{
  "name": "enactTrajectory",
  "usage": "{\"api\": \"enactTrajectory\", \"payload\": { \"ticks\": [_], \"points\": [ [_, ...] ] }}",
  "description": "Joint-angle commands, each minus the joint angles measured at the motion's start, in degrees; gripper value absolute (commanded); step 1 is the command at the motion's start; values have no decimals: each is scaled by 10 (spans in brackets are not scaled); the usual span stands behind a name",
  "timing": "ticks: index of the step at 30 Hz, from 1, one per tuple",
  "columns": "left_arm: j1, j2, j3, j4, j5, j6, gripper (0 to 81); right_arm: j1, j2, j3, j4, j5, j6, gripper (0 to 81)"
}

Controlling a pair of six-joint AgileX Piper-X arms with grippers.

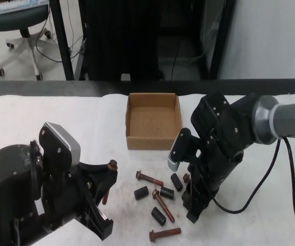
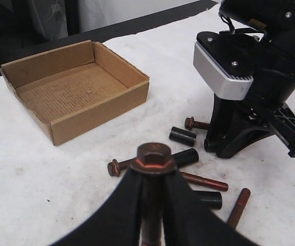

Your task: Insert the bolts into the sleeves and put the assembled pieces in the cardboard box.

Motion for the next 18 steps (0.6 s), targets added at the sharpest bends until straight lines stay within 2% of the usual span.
{"api": "enactTrajectory", "payload": {
  "ticks": [1, 18],
  "points": [
    [1, -5, -2, -7, -6, 0, 2, 2, 0, -6, 6, 2, -10, 302],
    [1, -5, -2, -7, -12, 0, 2, 2, 46, -6, 6, 20, -10, 300]
  ]
}}
